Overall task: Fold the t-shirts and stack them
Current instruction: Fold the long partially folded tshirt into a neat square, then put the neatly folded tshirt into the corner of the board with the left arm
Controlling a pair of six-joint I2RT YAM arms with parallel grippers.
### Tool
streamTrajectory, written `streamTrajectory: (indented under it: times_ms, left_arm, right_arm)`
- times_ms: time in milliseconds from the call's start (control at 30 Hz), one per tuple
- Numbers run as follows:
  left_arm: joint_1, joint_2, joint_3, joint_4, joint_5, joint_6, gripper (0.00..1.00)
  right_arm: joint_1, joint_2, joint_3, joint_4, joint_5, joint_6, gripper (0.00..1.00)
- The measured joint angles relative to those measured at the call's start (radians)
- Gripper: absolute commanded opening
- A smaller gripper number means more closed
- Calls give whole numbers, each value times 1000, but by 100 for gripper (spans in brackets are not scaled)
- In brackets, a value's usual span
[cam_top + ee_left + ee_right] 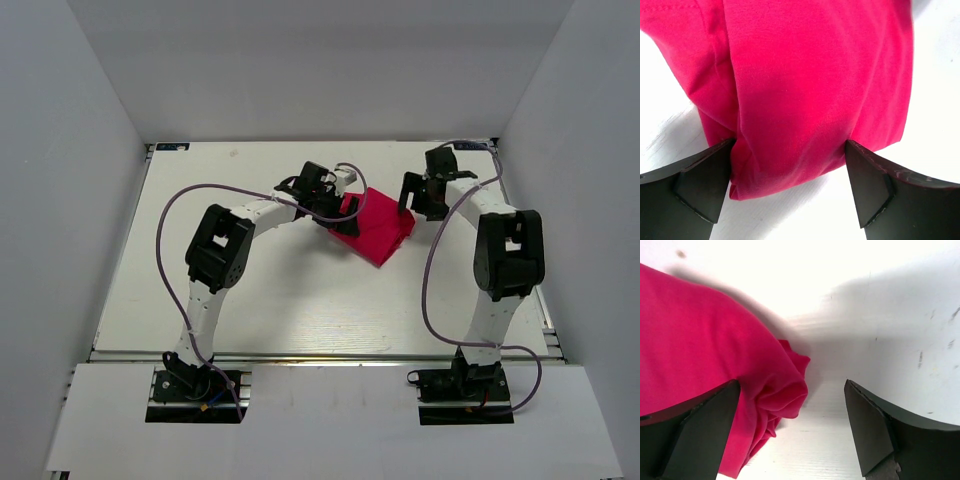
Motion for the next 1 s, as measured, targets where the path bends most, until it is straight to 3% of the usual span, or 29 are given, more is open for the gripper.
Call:
streamTrajectory:
  times_ms: [200, 433, 767, 1000]
  left_arm:
    - [0, 0, 34, -65, -63, 10, 100]
    - [0, -33, 100, -123, -151, 21, 100]
    - [-48, -75, 132, -66, 32, 62, 100]
    - [-82, -47, -19, 69, 214, 122, 100]
  right_arm:
    - [-2, -104, 8, -3, -56, -37, 90]
    - [-2, -211, 8, 58, -274, -47, 90]
    - [-6, -75, -14, 237, -517, 52, 90]
    - [-63, 92, -68, 355, -627, 119, 90]
